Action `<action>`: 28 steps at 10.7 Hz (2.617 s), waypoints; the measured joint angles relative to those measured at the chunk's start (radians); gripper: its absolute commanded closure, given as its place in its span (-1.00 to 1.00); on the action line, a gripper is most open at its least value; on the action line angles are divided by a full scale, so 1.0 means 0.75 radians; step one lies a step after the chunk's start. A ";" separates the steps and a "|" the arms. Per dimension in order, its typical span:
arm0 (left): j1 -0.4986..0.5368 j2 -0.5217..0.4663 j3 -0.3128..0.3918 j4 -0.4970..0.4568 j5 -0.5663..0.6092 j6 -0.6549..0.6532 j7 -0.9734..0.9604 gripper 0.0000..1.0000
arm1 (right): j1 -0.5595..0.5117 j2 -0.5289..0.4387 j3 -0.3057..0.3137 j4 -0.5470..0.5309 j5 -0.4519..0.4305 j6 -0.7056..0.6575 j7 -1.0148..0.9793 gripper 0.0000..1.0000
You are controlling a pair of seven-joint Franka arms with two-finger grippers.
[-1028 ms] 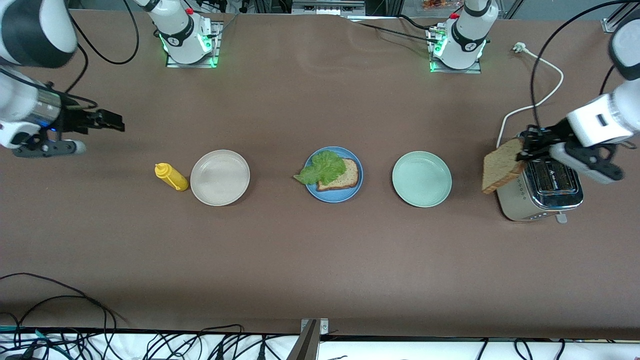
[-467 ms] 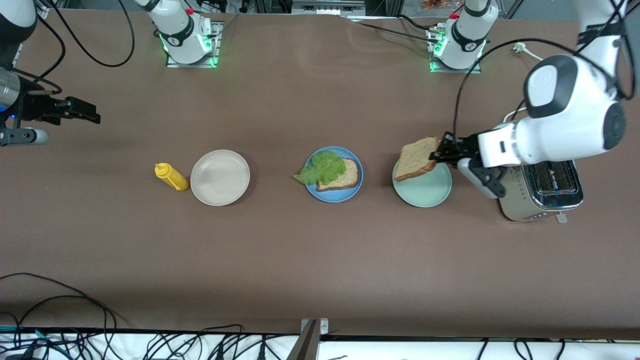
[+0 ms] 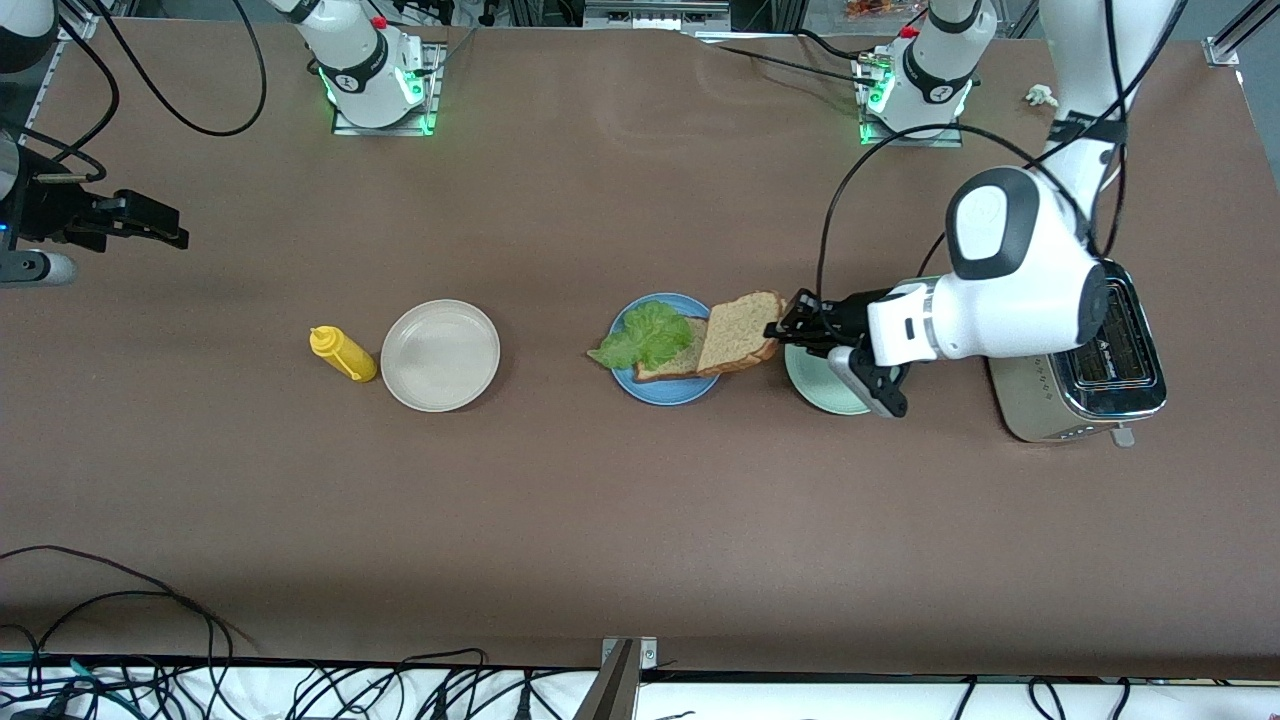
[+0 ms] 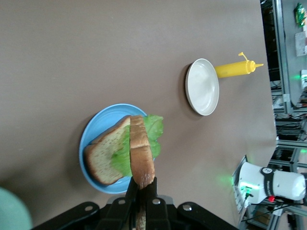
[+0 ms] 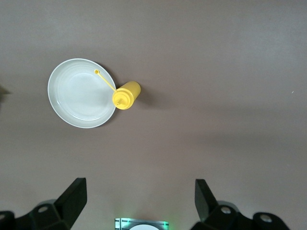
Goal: Make sandwich in blue plate with both arms
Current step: 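Carry the toast over the blue plate with the left gripper, then lower the toast onto the lettuce and open the left gripper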
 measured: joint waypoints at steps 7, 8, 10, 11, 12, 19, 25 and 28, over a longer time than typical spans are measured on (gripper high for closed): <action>-0.012 0.217 -0.196 -0.014 -0.127 0.308 -0.093 1.00 | 0.001 0.008 0.003 0.038 -0.068 0.018 0.043 -1.00; -0.017 0.238 -0.200 -0.017 -0.127 0.310 -0.128 1.00 | 0.000 0.008 0.002 0.039 -0.068 0.022 0.046 -1.00; -0.017 0.259 -0.202 -0.043 -0.127 0.310 -0.169 1.00 | 0.000 0.009 0.000 0.040 -0.069 0.037 0.049 -1.00; -0.016 0.260 -0.202 -0.059 -0.127 0.310 -0.174 1.00 | 0.000 0.009 0.000 0.040 -0.069 0.041 0.050 -1.00; -0.015 0.263 -0.202 -0.070 -0.128 0.310 -0.177 1.00 | 0.000 0.009 0.000 0.040 -0.069 0.042 0.050 -1.00; -0.012 0.310 -0.202 -0.094 -0.170 0.314 -0.177 -1.00 | 0.000 0.009 0.000 0.040 -0.069 0.044 0.051 -1.00; -0.009 0.306 -0.199 -0.071 -0.096 0.329 -0.174 -1.00 | 0.000 0.009 -0.001 0.040 -0.069 0.044 0.051 -1.00; 0.004 0.248 -0.181 -0.060 0.090 0.329 -0.202 -1.00 | 0.000 0.009 -0.001 0.040 -0.069 0.044 0.051 -1.00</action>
